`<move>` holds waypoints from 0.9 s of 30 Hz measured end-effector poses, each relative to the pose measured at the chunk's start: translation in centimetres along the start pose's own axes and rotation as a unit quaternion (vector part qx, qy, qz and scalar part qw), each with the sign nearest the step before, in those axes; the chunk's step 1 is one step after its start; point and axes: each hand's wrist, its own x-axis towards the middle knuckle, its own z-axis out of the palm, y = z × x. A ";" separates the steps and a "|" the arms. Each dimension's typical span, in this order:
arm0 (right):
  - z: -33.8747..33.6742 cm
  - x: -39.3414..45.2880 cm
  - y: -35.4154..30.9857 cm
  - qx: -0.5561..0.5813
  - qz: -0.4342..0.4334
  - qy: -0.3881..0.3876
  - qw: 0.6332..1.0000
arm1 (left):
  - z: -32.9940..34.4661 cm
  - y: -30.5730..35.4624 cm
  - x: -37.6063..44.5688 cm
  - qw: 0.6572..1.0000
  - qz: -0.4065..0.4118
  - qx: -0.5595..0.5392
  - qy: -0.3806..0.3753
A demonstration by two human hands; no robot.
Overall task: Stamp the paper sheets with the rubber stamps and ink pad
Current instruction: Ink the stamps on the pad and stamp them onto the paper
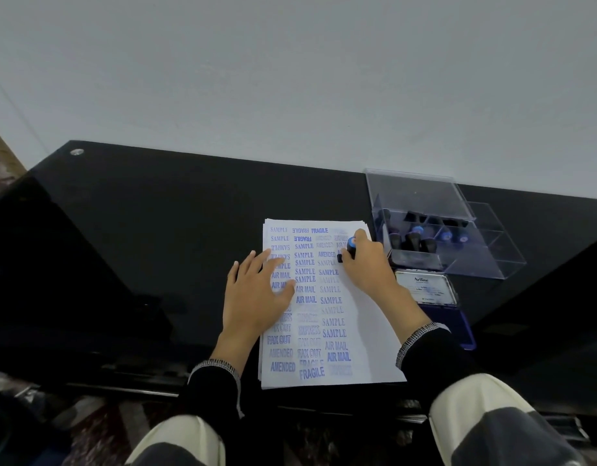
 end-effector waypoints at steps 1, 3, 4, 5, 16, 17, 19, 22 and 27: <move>0.1 -0.1 0.0 0.002 -0.004 0.004 1.000 | 0.0 0.0 0.0 1.000 0.000 0.000 0.000; 0.3 -0.4 0.0 0.001 -0.009 0.014 1.000 | 0.0 0.0 -0.1 1.000 0.000 0.001 0.000; 0.5 -0.5 0.0 0.001 -0.010 0.020 1.000 | 0.0 0.0 -0.1 1.000 0.000 0.001 0.000; 0.6 -0.6 0.0 0.004 -0.010 0.026 1.000 | 0.0 0.1 -0.1 1.000 0.000 -0.001 0.000; 0.1 1.0 0.1 0.041 0.020 -0.017 0.999 | -0.2 0.2 -0.2 1.000 -0.002 -0.003 -0.001; 0.1 1.1 0.1 0.043 0.023 -0.021 0.999 | -0.2 0.2 -0.2 1.000 -0.002 -0.004 -0.001; 0.3 0.9 0.2 0.045 0.025 -0.012 0.999 | -0.2 0.2 -0.2 1.000 -0.001 -0.006 0.000; 0.9 0.1 0.2 0.044 0.015 0.020 0.999 | -0.3 0.3 -0.2 1.000 -0.003 -0.006 -0.001; 1.0 0.0 0.1 0.046 0.011 0.027 0.998 | -0.3 0.3 -0.1 1.000 -0.004 -0.004 -0.006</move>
